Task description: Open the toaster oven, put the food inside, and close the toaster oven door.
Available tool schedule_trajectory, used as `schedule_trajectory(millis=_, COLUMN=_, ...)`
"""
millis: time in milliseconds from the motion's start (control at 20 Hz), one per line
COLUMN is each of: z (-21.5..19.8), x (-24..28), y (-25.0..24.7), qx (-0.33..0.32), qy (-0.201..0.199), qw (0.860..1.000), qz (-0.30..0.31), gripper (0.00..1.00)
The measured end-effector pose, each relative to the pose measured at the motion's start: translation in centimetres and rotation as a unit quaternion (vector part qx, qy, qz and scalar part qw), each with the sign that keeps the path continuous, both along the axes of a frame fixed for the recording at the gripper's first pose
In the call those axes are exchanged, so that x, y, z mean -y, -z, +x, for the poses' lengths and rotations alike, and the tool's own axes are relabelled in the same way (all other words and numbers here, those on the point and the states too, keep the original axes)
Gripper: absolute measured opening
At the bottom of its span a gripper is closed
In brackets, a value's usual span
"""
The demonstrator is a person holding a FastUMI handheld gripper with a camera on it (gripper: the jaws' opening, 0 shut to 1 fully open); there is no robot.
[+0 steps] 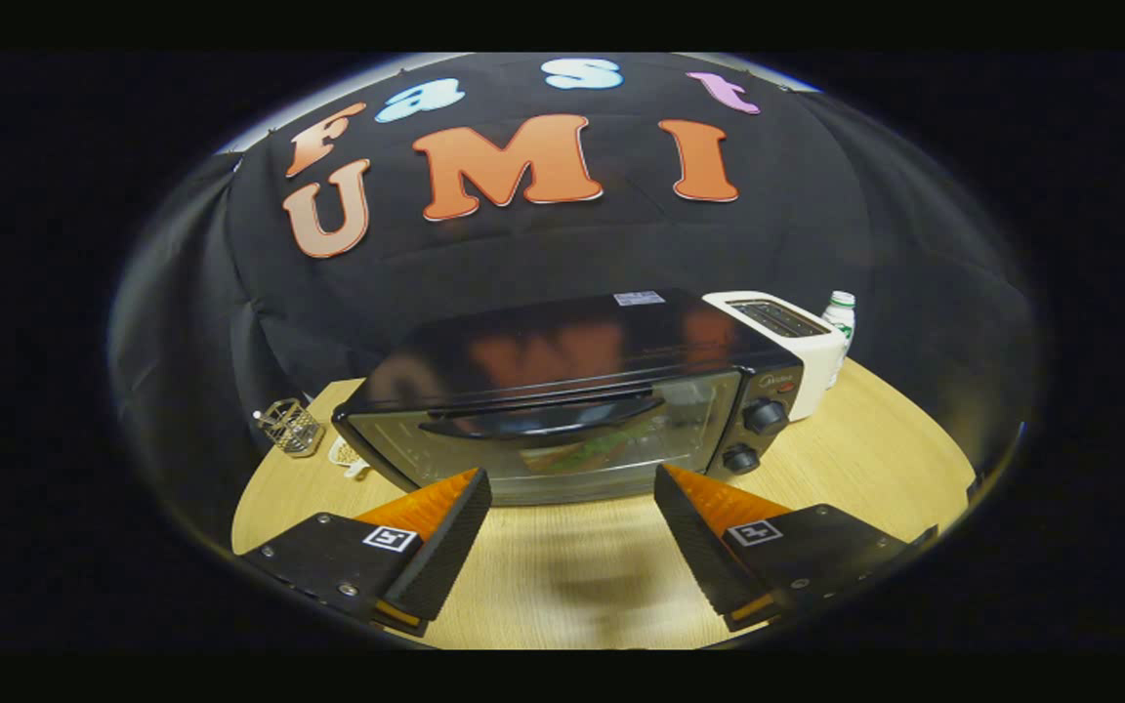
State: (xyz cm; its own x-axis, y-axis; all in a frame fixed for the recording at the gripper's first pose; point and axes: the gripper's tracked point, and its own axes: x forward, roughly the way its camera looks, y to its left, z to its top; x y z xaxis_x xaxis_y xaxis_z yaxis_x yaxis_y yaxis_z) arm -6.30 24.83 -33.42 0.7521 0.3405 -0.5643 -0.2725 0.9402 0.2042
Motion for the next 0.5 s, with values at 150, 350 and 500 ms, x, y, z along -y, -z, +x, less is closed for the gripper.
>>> schedule_trajectory(millis=150, z=0.2, x=0.0, y=0.1, qx=0.0, qy=-0.008, qw=1.0, qz=-0.005, gripper=0.99)
schedule_trajectory(millis=350, z=-0.4, x=1.6, y=-0.2, qx=0.004, qy=-0.013, qw=1.0, qz=-0.019, gripper=1.0)
schedule_trajectory(millis=500, z=-0.6, x=4.2, y=-1.5, qx=0.013, qy=-0.001, qw=1.0, qz=-0.019, gripper=0.99)
